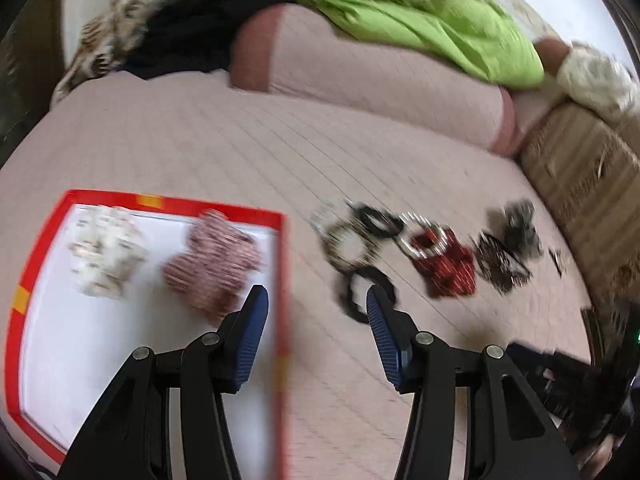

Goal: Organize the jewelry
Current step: 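Grasp the black scrunchie with the left gripper while the right grasps the red polka-dot scrunchie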

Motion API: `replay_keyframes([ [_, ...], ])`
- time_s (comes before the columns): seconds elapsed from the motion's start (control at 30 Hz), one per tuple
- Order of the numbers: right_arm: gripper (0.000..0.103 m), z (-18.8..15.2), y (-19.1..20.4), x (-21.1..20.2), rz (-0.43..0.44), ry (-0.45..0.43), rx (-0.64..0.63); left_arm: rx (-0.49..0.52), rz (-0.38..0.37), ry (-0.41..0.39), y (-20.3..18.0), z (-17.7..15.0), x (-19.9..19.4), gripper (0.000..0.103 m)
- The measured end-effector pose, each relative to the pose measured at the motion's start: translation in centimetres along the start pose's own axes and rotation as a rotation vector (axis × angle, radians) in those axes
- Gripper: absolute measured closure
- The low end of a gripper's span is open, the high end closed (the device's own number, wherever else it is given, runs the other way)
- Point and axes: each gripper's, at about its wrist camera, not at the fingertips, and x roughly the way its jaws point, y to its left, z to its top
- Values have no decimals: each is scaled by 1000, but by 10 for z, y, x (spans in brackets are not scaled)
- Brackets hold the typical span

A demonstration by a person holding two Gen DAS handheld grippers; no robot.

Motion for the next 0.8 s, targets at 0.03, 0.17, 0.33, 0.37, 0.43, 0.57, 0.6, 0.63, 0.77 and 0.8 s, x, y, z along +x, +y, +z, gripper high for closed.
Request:
replay_keyframes([
  [0.03, 62, 2, -10, -3, 7, -13, 24, 29, 10, 14, -13, -2, 7, 53],
  [0.17, 62, 19, -23, 1, 49, -44, 56, 63, 19, 87, -40, -6, 35, 53],
  [0.33, 62, 44, -19, 26, 67, -48, 38, 53, 77, 127, -41, 2, 69, 53],
  [0.37, 62, 47, -21, 31, 70, -47, 37, 53, 83, 137, -40, 2, 74, 53],
  [0.43, 62, 58, -18, 45, 70, -47, 39, 53, 90, 156, -38, 4, 84, 53],
  [0.57, 51, 72, -23, 63, 71, -55, 60, 51, 94, 162, -34, 4, 98, 53],
  [0.6, 51, 75, -24, 68, 66, -54, 62, 56, 97, 150, -35, 4, 99, 53],
  [0.63, 51, 77, -24, 71, 63, -52, 60, 62, 101, 145, -36, 4, 100, 53],
  [0.77, 59, 80, -17, 81, 35, -57, 34, 97, 140, 118, -39, 0, 99, 96],
  [0.8, 70, 80, -17, 82, 28, -57, 30, 94, 135, 117, -41, -1, 99, 95],
])
